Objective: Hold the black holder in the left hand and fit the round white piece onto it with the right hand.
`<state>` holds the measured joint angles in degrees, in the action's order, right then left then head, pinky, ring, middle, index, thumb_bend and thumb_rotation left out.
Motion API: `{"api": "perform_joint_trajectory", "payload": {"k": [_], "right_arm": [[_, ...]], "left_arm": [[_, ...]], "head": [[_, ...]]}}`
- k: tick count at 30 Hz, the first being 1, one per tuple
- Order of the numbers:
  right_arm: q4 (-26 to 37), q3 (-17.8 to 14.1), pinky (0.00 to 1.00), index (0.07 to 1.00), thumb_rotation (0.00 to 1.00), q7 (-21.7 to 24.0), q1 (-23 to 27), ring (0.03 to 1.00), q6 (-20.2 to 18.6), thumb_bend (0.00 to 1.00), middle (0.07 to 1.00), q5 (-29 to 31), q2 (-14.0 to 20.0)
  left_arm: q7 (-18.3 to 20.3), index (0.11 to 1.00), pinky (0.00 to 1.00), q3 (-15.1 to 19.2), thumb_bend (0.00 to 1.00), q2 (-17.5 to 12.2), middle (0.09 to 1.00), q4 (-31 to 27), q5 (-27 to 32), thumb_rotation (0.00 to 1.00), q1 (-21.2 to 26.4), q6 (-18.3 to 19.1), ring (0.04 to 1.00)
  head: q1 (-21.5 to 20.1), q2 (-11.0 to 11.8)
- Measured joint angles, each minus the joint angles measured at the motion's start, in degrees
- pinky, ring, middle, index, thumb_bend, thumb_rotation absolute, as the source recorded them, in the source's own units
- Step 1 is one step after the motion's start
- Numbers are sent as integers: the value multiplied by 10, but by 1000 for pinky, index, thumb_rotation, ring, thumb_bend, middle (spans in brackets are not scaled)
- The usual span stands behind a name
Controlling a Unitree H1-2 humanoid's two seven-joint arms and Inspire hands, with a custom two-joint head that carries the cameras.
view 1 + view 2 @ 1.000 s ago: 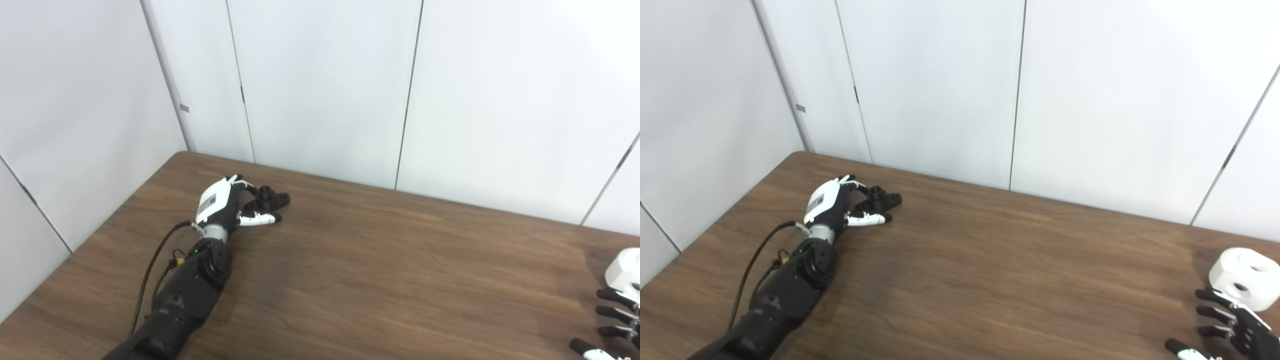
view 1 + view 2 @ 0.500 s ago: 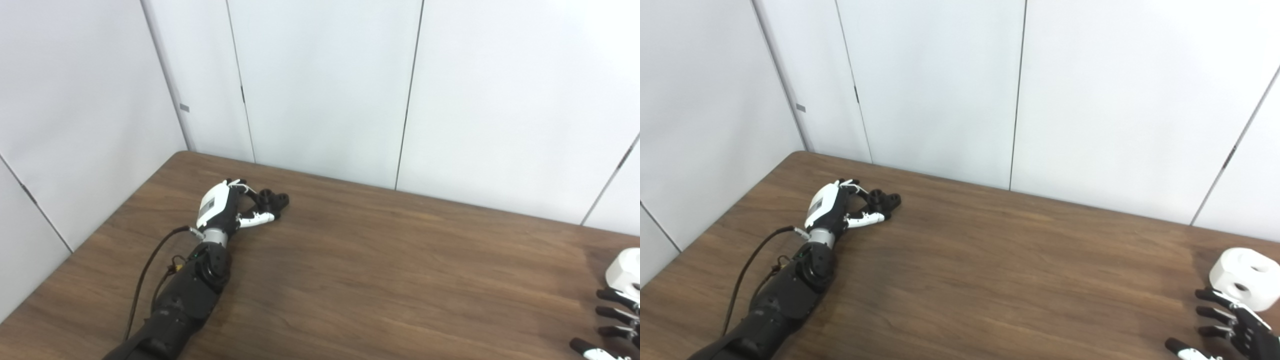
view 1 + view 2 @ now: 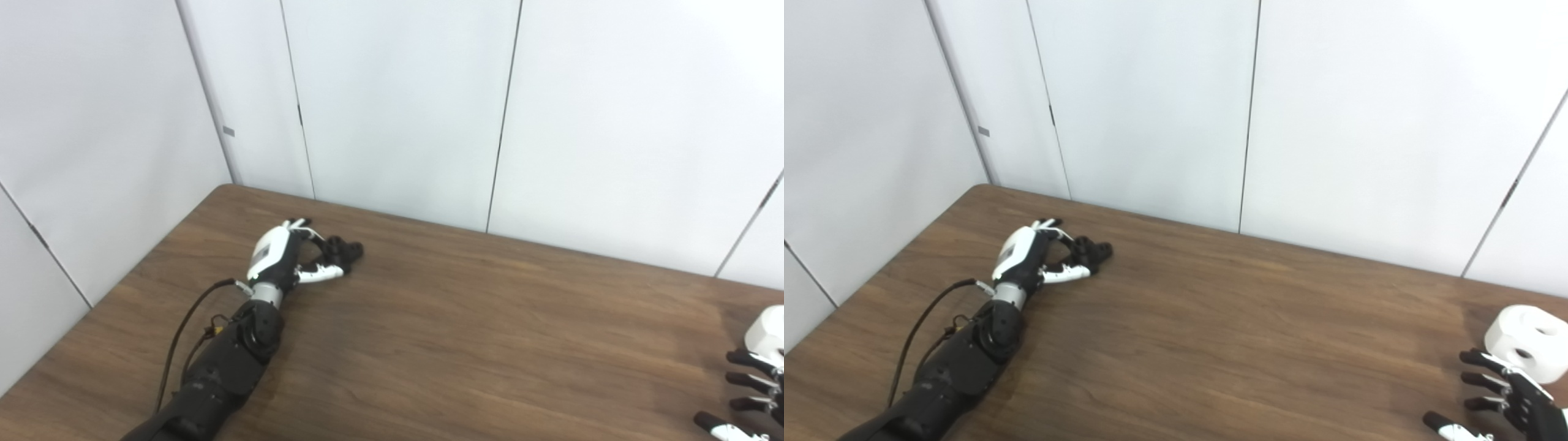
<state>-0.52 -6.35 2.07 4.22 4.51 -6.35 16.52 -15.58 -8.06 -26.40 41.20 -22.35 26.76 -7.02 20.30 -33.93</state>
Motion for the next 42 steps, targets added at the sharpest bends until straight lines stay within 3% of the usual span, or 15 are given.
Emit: {"api": "perform_joint_trajectory", "payload": {"k": [5,14,22,28,42], "right_arm": [[0,3,551,696,142,0,0,725,-3,739,831,-7,-3],[5,4,532,683,192,-4,1,687,-5,778,819,-12,-23],[31,2,533,679,234,-5,1,691,-28,775,818,-8,-38],[44,5,523,686,211,-10,2,689,-35,747,824,-17,-42],[66,20,538,693,165,-18,2,705,-43,707,836,-32,-53]], "left_arm": [[46,483,1000,-29,524,-1,963,-34,14,57,-5,-11,1000],[111,482,1000,-89,525,22,982,-75,21,65,-5,-71,1000],[156,482,1000,-147,525,51,980,-117,14,66,4,-72,1000],[158,481,1000,-188,524,93,982,-111,-3,65,13,-97,1000],[134,481,1000,-229,524,123,966,-53,-31,64,43,-141,1000]], "head": [[-19,-3],[-53,-8],[-87,-16],[-107,-21],[-167,-38]]}}
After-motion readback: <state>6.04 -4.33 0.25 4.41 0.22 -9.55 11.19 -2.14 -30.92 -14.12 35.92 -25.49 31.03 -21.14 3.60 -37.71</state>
